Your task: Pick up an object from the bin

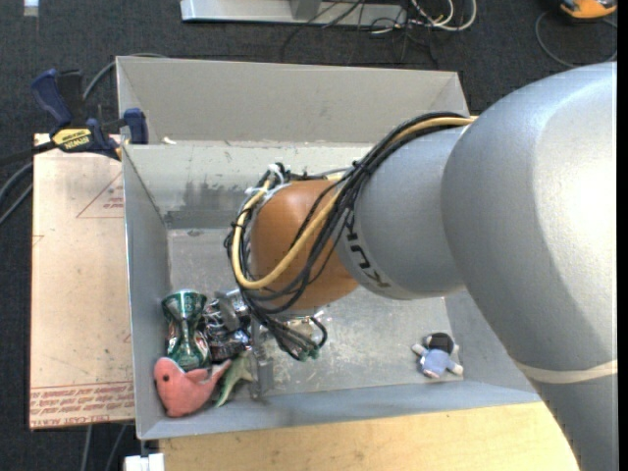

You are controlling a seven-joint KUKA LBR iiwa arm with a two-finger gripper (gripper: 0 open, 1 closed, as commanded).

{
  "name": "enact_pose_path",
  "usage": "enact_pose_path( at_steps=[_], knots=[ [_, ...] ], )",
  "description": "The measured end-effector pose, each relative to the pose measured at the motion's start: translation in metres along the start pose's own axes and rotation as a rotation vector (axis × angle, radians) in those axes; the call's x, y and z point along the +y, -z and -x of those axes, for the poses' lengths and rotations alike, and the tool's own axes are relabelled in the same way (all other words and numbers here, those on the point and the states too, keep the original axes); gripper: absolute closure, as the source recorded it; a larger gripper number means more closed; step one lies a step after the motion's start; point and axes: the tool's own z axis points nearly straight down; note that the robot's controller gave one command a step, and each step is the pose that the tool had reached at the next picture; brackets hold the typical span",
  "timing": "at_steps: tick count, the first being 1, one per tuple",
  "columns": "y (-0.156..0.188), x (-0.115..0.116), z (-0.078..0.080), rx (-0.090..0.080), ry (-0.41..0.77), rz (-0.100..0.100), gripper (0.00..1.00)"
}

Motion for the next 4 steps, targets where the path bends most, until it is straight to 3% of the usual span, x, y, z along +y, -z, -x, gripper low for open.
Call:
enact_pose_path(
  at_steps=[1,2,3,4],
  knots=[
    [-0.004,0.002,0.006,-0.005,0.099,-0.002,0.00],
    [-0.003,0.002,-0.005,-0.023,0.256,-0.001,0.00],
    [-0.002,0.016,0.003,-0.017,0.398,-0.008,1.00],
    [-0.004,0.017,0.001,-0.011,0.398,-0.006,1.00]
  ],
)
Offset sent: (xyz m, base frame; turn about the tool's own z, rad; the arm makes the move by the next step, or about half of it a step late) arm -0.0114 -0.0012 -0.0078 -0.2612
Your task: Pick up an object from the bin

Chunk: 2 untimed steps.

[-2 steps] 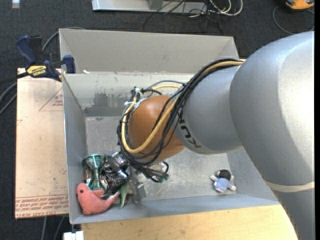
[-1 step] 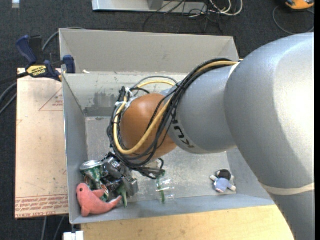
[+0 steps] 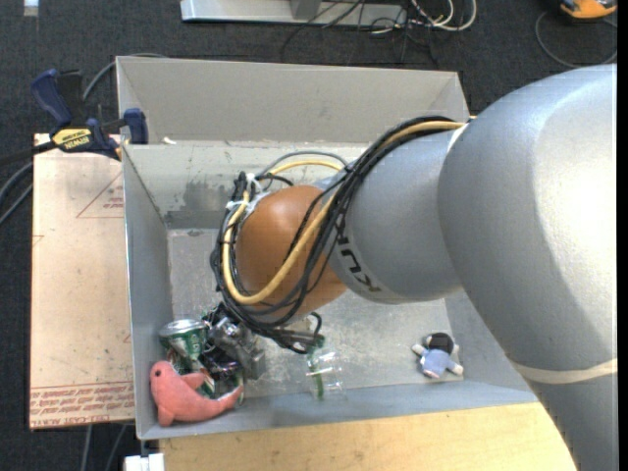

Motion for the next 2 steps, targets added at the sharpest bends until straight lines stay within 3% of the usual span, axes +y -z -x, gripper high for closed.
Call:
enact_pose_path(
  at_steps=[1,2],
  knots=[
    [0.1258,-0.0136,0.0071,-0.008,0.043,-0.002,1.00],
    [0.1256,-0.0136,0.0071,-0.008,0.043,-0.002,0.00]
  ],
)
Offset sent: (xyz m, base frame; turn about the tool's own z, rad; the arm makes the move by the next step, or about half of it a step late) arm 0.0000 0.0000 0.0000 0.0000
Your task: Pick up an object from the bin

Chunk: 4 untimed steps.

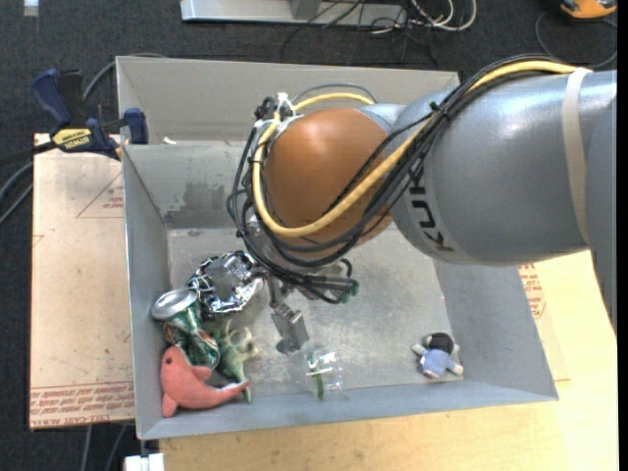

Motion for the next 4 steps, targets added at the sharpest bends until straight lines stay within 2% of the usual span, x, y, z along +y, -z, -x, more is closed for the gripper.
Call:
enact_pose_path(
  at_steps=[1,2,3,4],
  knots=[
    [0.000,0.000,0.000,0.000,0.000,0.000,0.00],
    [-0.059,0.012,0.051,-0.005,0.198,-0.004,0.00],
    [-0.053,0.036,0.022,-0.006,0.195,0.000,1.00],
    [-0.053,0.035,0.022,-0.006,0.194,0.000,1.00]
  ],
)
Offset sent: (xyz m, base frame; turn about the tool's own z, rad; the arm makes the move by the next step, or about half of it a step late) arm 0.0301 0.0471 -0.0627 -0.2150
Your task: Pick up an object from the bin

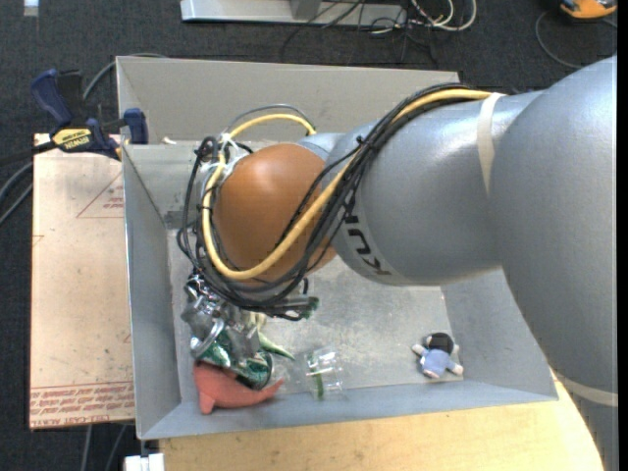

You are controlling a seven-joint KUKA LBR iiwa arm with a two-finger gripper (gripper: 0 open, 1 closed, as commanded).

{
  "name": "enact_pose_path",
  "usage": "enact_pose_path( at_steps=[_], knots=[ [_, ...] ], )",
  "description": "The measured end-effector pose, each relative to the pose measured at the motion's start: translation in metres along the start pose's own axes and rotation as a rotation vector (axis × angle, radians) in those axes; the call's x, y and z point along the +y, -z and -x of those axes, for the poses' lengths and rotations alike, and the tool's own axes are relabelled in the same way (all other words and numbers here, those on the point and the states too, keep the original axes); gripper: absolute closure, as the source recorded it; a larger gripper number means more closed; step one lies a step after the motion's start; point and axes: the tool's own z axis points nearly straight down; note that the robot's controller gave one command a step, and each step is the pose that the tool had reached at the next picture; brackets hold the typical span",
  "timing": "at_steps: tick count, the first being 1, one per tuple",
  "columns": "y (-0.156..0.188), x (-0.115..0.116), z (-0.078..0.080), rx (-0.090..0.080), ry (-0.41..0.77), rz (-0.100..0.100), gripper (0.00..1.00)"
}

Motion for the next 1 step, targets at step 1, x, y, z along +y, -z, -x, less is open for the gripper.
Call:
enact_pose_path(
  at_steps=[1],
  knots=[
    [0.0753,-0.0114,0.0082,-0.011,-0.001,-0.005,1.00]
  ],
)
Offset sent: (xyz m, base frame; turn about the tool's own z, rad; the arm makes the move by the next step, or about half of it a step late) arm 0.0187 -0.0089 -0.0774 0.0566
